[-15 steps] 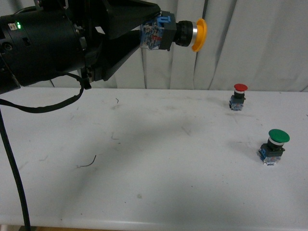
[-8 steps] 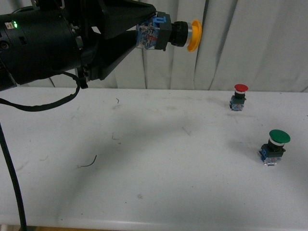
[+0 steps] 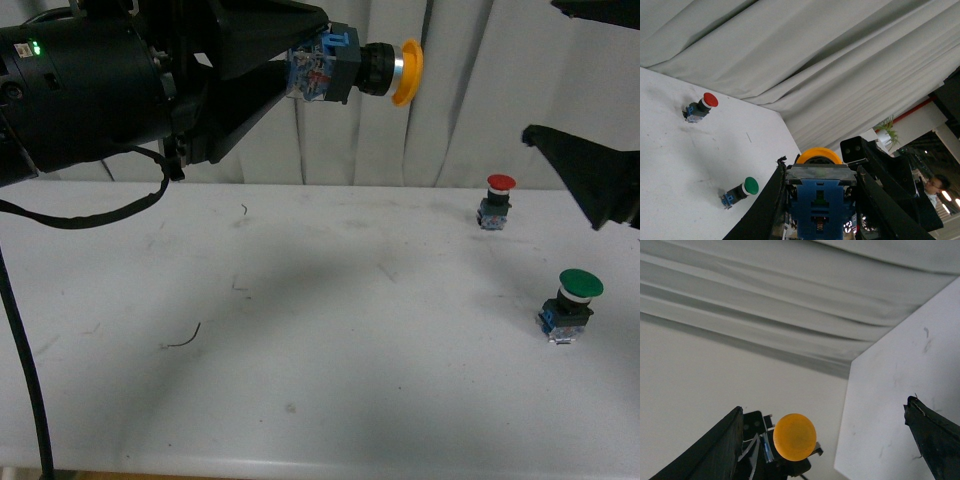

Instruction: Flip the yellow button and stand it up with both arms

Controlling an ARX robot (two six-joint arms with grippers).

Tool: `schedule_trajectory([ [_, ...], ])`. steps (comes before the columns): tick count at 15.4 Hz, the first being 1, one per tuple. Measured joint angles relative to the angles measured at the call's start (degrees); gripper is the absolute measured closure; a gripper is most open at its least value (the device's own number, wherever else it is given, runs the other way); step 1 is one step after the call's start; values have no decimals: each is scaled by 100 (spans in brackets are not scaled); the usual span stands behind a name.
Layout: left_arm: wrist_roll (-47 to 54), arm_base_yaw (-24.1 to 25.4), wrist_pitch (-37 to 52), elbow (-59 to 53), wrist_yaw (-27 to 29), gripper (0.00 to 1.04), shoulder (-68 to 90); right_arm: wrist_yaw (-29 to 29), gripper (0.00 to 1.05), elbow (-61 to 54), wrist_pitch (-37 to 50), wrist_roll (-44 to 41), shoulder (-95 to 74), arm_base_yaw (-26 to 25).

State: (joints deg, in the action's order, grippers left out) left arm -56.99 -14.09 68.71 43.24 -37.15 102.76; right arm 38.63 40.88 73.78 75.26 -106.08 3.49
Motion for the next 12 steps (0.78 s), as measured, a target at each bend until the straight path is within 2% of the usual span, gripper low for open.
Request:
schedule_trajectory([
  [4, 7, 33, 11, 0, -17, 73, -4, 332, 6, 634, -11, 870, -382, 256],
  [12, 44, 92, 44, -31, -66, 73, -28, 833, 6, 1005, -17, 1150, -776, 898],
])
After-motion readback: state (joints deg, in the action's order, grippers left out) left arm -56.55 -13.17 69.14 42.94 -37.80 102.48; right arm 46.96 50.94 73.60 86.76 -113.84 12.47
